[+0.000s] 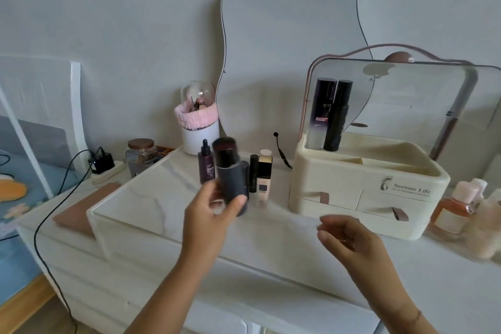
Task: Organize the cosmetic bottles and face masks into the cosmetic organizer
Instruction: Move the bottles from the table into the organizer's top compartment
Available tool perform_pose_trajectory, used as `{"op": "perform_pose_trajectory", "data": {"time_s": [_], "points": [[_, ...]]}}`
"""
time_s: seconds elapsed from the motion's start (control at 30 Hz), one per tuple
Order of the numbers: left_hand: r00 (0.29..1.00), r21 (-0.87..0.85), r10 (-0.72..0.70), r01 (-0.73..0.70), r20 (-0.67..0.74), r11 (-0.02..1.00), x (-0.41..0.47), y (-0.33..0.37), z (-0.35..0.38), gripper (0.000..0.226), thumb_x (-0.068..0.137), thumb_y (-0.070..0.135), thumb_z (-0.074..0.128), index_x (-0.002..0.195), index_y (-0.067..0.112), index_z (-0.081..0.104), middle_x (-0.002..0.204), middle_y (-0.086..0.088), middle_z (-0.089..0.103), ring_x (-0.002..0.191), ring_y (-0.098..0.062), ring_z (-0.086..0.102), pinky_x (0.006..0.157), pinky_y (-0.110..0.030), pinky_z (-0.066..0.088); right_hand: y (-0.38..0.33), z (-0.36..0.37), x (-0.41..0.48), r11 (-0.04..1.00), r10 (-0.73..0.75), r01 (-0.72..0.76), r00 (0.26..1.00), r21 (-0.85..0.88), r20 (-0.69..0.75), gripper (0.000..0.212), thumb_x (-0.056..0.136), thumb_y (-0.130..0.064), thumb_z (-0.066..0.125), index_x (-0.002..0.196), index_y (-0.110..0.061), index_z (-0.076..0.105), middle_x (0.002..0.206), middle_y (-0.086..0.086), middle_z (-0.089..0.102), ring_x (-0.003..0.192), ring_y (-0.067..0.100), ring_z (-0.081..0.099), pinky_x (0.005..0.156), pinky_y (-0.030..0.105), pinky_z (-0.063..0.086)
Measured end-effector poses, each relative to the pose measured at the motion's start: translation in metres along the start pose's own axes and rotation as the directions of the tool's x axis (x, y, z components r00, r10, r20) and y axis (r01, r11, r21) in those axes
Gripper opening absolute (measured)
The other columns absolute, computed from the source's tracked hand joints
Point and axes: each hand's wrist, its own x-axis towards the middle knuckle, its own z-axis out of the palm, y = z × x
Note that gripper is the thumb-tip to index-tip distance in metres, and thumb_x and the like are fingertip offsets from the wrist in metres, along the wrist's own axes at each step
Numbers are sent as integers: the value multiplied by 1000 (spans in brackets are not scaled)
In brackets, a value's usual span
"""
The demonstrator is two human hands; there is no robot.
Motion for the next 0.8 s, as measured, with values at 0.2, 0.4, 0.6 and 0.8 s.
{"op": "perform_pose_trajectory", "data": {"time_s": [0.2, 0.4, 0.6, 0.8], "points": [[937, -88, 173, -154, 304, 984, -36, 66, 47, 30, 74, 42, 72, 102, 42, 59, 92, 24, 68, 91, 6, 60, 75, -9, 47, -71, -1, 12, 977, -189, 162, 959, 140, 210, 34, 77, -25, 68, 110, -19, 68, 104, -1, 73, 99, 14, 68, 84, 25, 55], [885, -134, 323, -294, 334, 946, -11, 93, 90, 27, 81, 40, 66, 106, 41, 56, 97, 28, 63, 96, 14, 54, 79, -6, 41, -93, -48, 49, 970, -220, 236, 956, -63, 192, 33, 78, -27, 71, 110, -23, 68, 102, -5, 74, 96, 12, 68, 83, 27, 55], [828, 200, 428, -518, 362, 832, 27, 59, 135, 60, 89, 60, 26, 128, 23, 54, 136, 8, 51, 133, -4, 32, 111, -28, 26, -74, -77, 140, 987, -137, 126, 984, -100, -109, 22, 84, -17, 68, 106, -19, 65, 102, 2, 71, 98, 23, 67, 93, 45, 53], [801, 151, 469, -551, 371, 821, 30, 41, 138, 53, 94, 53, 27, 136, 26, 46, 143, 14, 43, 137, 3, 21, 109, -19, 16, -41, -71, 202, 975, 47, -84, 982, -206, -180, 31, 85, -19, 67, 114, -11, 59, 96, 4, 63, 97, 28, 62, 91, 48, 52]]}}
